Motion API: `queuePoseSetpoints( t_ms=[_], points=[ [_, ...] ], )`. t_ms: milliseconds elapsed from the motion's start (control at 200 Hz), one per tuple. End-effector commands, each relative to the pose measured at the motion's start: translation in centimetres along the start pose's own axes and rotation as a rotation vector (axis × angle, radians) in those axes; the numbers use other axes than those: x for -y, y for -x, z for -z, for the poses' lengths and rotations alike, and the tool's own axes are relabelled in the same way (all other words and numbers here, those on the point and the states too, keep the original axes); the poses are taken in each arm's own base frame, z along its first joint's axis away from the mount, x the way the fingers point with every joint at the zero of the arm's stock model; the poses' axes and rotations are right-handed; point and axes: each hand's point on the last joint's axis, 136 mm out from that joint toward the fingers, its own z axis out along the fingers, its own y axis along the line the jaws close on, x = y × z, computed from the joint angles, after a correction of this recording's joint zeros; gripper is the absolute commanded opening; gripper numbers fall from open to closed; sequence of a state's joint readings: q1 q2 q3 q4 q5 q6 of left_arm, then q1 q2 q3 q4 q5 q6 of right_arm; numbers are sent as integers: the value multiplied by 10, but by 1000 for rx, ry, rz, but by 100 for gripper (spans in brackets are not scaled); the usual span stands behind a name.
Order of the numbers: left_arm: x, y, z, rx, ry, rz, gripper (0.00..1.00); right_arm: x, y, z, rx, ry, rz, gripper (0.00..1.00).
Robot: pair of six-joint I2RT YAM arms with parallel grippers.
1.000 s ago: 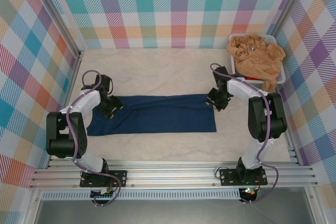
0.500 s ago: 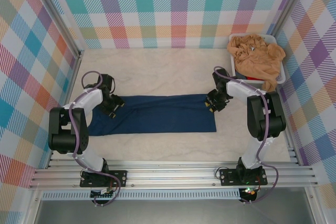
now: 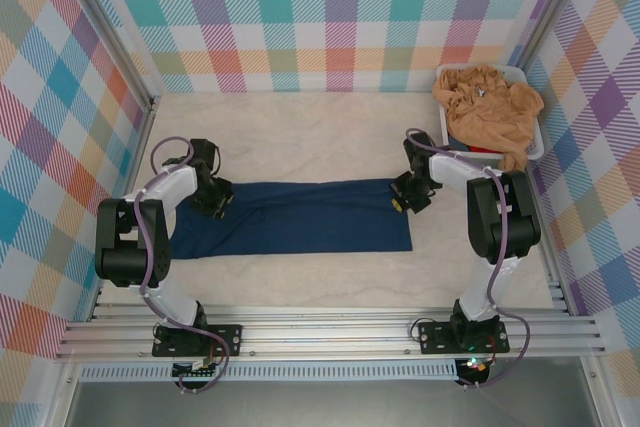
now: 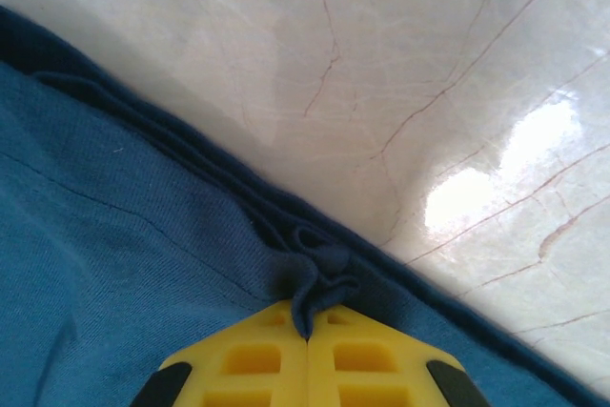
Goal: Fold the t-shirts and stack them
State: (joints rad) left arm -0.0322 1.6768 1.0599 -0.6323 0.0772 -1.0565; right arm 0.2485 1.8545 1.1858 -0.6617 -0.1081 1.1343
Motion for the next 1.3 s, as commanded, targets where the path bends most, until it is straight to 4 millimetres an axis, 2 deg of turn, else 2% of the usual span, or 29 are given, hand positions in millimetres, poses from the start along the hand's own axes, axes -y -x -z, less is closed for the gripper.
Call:
queuePoseSetpoints(
  t_ms=[0, 230, 400, 530, 685, 930, 1120, 1295],
  points=[
    [-12, -8, -5, -23, 49, 2, 30, 0, 5, -1, 16, -16, 23, 0],
    [-17, -9, 0, -12, 38, -25, 0, -4, 6, 2, 23, -6, 48, 0],
    [-19, -13, 17, 0, 14, -56, 0, -7, 7, 6, 32, -2, 67, 0],
    [-26, -29, 30, -13, 0, -83, 0, -9, 6, 6, 31, 0, 87, 0],
    [-47, -48, 47, -11, 13, -129, 0, -8, 7, 12, 45, -13, 117, 0],
    [-74, -59, 70, 33, 25, -195, 0, -8, 12, 27, 93, -13, 177, 0],
    [-82, -63, 66, 30, 44, -222, 0, -4, 14, 25, 100, -38, 196, 0],
    [-83, -77, 45, -39, 53, -234, 0, 1, 14, 22, 106, -51, 195, 0]
  ],
)
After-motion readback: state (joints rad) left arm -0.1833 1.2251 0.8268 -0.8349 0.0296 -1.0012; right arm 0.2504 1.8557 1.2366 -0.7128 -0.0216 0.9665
